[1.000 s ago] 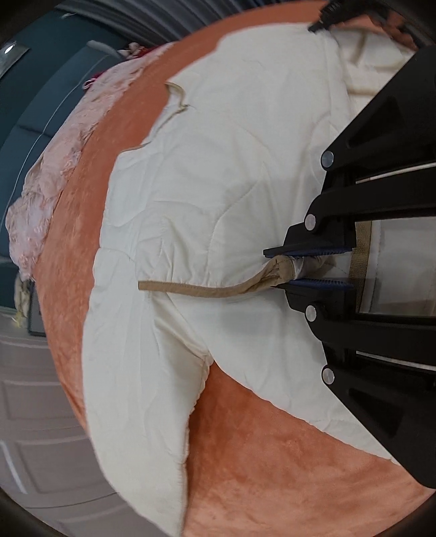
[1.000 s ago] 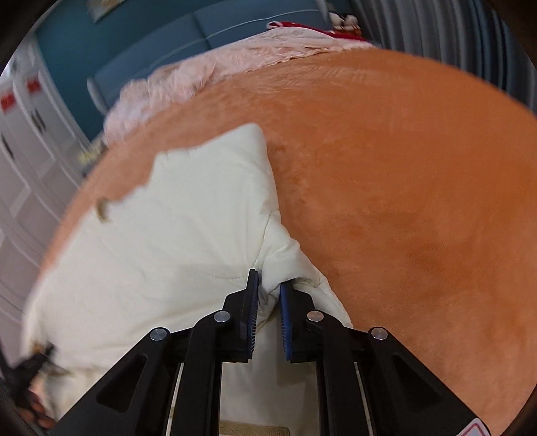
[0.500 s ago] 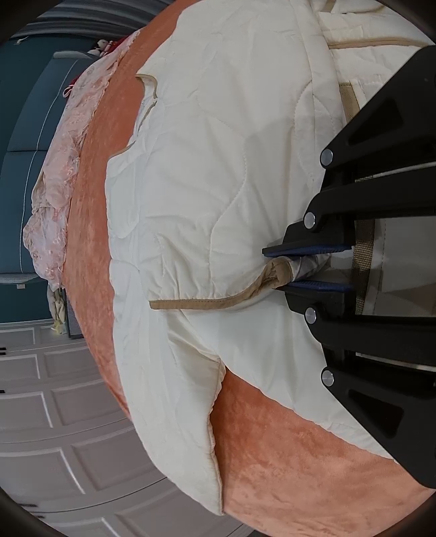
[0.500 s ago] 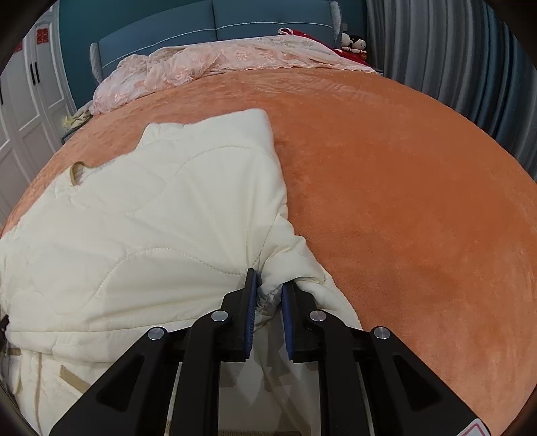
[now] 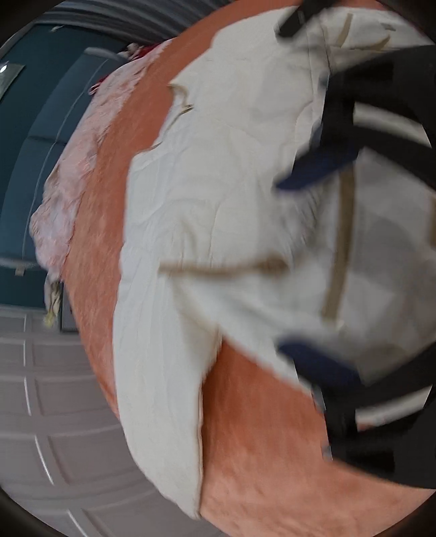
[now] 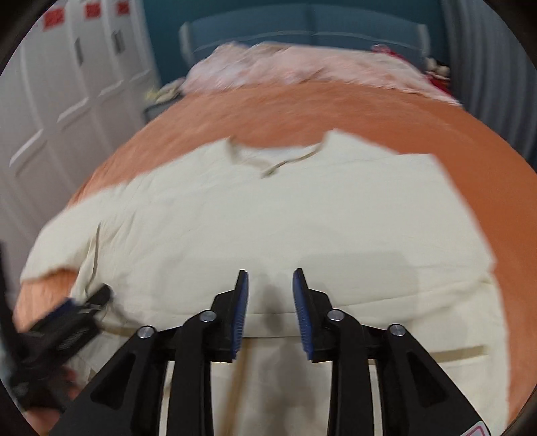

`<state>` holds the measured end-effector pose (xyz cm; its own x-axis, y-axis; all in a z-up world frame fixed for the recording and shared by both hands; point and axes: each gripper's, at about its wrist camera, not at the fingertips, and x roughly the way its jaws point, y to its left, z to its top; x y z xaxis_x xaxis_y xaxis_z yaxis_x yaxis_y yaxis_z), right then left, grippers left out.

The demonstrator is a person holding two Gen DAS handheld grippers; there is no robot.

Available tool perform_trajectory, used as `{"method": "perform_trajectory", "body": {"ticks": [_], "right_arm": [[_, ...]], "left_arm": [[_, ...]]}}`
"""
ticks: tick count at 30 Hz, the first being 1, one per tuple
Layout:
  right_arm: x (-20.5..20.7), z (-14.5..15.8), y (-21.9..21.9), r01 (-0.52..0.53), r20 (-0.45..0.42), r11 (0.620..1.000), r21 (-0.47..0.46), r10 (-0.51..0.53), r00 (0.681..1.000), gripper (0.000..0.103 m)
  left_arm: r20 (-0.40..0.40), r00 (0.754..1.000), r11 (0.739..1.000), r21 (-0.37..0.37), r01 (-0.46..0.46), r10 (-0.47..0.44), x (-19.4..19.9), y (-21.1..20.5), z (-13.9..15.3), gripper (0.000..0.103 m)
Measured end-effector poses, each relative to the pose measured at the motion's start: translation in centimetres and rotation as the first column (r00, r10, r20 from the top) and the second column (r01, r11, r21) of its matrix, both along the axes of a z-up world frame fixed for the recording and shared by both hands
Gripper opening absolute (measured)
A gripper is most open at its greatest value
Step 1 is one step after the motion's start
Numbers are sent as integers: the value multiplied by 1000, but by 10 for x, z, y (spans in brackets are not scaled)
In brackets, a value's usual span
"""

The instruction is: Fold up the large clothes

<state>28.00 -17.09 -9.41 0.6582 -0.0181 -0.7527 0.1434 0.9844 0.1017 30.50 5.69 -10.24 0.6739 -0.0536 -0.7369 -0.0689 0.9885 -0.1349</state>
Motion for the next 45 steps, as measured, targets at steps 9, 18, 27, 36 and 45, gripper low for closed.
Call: {"method": "perform_trajectory", "body": {"ticks": [9,18,27,36,45], "right_arm": [[1,-37,27,-16,-35,991,-135,11,999,50],[0,-39,32,-5,-15,990,-143,3,1000,51],[0,-39,31,-1,-7,990,-142,0,1000,52],[1,-38,27,-2,6,994,-106,2,1000,53],[-52,-9,-1,31,84,998,46,-35,996,72]], "left_arm": [[-48,984,981,-79,-175,171,-4,150,10,95],[-128,879,847,-236,-476,459,34,311,-3,86],[-156,884,843,-265,-468,441,67,314,-1,6],[180,968,974,-178,-141,173,71,196,145,4],[261,904,936,-2,351,-339,27,-37,197,5]]}}
